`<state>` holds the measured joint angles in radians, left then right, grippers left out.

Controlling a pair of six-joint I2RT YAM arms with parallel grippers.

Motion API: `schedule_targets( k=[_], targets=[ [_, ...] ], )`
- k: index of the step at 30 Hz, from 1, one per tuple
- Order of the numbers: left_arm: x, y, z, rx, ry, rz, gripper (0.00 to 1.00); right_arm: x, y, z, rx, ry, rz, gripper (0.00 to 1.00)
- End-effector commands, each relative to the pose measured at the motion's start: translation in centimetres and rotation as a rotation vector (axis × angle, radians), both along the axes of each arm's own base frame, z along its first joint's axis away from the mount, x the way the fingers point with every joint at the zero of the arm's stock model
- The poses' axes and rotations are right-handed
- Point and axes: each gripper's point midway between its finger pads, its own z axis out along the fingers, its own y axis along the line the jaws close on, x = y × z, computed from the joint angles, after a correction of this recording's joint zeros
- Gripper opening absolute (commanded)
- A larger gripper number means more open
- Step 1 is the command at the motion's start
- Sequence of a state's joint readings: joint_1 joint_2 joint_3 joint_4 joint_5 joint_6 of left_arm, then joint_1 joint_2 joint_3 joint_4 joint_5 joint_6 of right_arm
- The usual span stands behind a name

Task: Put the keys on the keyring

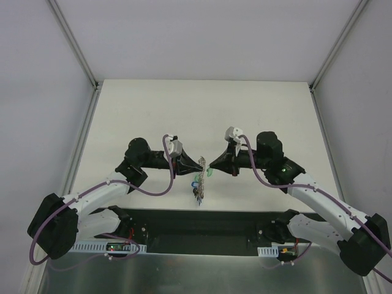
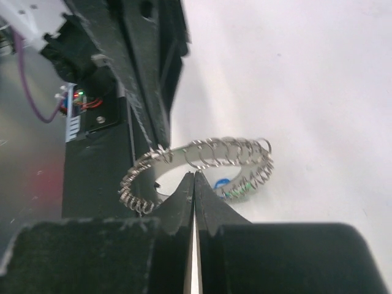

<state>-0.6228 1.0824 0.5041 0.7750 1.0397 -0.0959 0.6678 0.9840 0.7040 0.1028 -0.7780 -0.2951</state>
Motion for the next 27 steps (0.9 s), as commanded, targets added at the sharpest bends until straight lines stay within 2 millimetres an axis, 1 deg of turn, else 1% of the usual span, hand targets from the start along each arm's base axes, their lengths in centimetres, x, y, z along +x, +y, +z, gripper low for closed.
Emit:
schedule_targets(
  k=[1,2,3,5,6,7,8,9,10,11,12,13,14,15,16,17,19,20,22,23,25,26,27],
  targets=[
    [1.2,0.0,2.9,-0.093,-0.096,0.098,0.0,2.9,-2.3,-2.1,-0.084,0.072,-0.247,0.01],
    [1.3,0.2,2.8,-0.105,-0.099,0.12,0.0,3.3,-2.8,-3.1,-0.104,0.114,-0.296,0.01],
    [1.7,0.5,2.3,-0.133,-0.112,0.171,0.0,3.8,-3.8,-4.5,-0.152,0.154,-0.366,0.01],
    [1.9,1.0,1.4,-0.154,-0.096,0.214,0.0,4.4,-5.0,-6.1,-0.201,0.23,-0.457,0.01],
    [1.9,1.4,0.7,-0.164,-0.099,0.238,0.0,4.7,-6.4,-7.9,-0.275,0.28,-0.538,0.01],
    [1.8,1.5,0.4,-0.166,-0.1,0.246,0.0,4.8,-7.3,-8.7,-0.307,0.315,-0.582,0.01],
    [1.7,1.8,-0.6,-0.154,-0.091,0.257,0.0,4.3,-8.2,-9.8,-0.359,0.377,-0.621,0.01],
    [1.9,2.1,-0.7,-0.16,-0.102,0.281,0.0,4.6,-9.2,-10.6,-0.395,0.398,-0.682,0.01],
    [1.9,2.2,-0.8,-0.164,-0.124,0.292,0.0,4.5,-9.8,-11.1,-0.417,0.418,-0.708,0.01],
    [1.9,2.5,-1.5,-0.155,-0.125,0.306,0.0,4.0,-10.4,-11.8,-0.452,0.451,-0.73,0.01],
    [2.0,2.7,-1.5,-0.159,-0.139,0.32,0.0,4.2,-11.2,-12.3,-0.47,0.474,-0.785,0.01],
    [2.3,3.0,-1.4,-0.165,-0.168,0.349,0.0,4.2,-11.6,-13.0,-0.504,0.488,-0.8,0.01],
    [2.3,3.3,-2.3,-0.155,-0.167,0.365,0.0,4.2,-12.1,-13.6,-0.522,0.521,-0.839,0.01],
    [2.3,3.5,-2.3,-0.16,-0.18,0.377,0.0,4.5,-12.1,-13.8,-0.531,0.539,-0.857,0.01],
    [2.6,3.8,-2.3,-0.165,-0.199,0.401,0.0,4.7,-12.2,-14.6,-0.56,0.561,-0.865,0.01],
    [2.5,4.0,-3.0,-0.156,-0.198,0.407,0.0,5.5,-11.9,-14.9,-0.555,0.552,-0.877,0.01],
    [2.5,4.2,-3.2,-0.158,-0.209,0.419,0.0,6.4,-11.4,-15.4,-0.545,0.55,-0.886,0.01],
    [2.3,4.4,-3.6,-0.153,-0.205,0.42,0.0,7.5,-10.7,-15.8,-0.522,0.537,-0.882,0.01],
    [2.2,4.6,-3.7,-0.153,-0.234,0.428,0.0,8.6,-10.0,-16.5,-0.491,0.525,-0.89,0.01],
    [2.1,4.8,-3.9,-0.151,-0.239,0.431,0.0,9.9,-9.1,-16.5,-0.441,0.498,-0.886,0.01],
    [2.0,5.0,-4.2,-0.146,-0.249,0.437,0.0,10.8,-8.4,-16.9,-0.392,0.471,-0.881,0.01],
    [2.0,5.1,-4.4,-0.142,-0.253,0.442,0.0,12.0,-7.6,-16.4,-0.331,0.431,-0.876,0.01],
    [2.0,5.2,-4.6,-0.137,-0.259,0.443,0.0,12.5,-7.2,-16.3,-0.31,0.407,-0.87,0.01]
  ],
)
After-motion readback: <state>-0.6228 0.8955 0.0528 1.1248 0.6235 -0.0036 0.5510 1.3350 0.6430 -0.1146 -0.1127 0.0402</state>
